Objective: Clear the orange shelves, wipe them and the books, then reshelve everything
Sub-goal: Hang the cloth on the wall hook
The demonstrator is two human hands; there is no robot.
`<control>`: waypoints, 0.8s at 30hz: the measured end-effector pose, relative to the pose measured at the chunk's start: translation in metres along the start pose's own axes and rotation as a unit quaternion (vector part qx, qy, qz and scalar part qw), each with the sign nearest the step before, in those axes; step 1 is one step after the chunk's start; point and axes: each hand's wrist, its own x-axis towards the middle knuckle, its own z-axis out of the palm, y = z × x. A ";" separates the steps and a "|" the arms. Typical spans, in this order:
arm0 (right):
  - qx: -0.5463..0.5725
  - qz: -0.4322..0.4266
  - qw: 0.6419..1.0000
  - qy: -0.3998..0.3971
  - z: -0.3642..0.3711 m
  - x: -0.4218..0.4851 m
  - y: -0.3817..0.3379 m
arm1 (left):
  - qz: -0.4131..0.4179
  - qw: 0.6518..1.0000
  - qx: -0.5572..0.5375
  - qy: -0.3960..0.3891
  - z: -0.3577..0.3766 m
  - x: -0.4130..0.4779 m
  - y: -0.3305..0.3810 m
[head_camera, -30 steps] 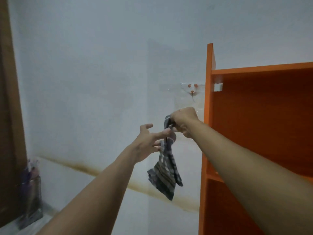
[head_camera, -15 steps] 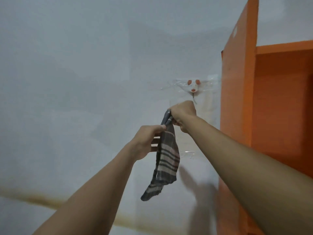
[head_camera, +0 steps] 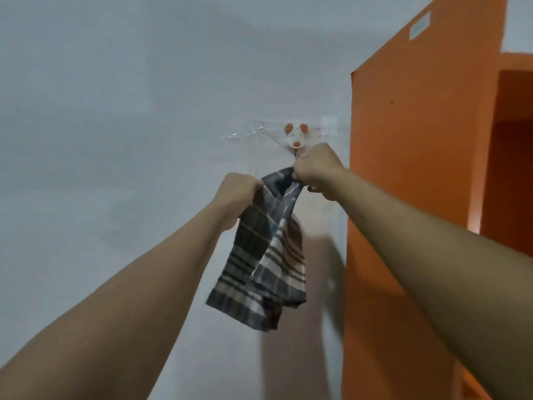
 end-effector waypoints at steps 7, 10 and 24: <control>-0.117 -0.084 0.982 0.120 -0.012 0.022 0.017 | 0.172 0.977 0.125 0.010 0.006 0.044 0.033; -0.113 -0.105 0.977 0.148 -0.007 0.042 0.019 | 0.252 0.953 0.171 0.007 0.004 0.058 0.049; -0.233 -0.197 0.938 0.167 0.018 0.076 0.038 | 0.359 0.866 0.282 0.204 0.031 0.097 -0.001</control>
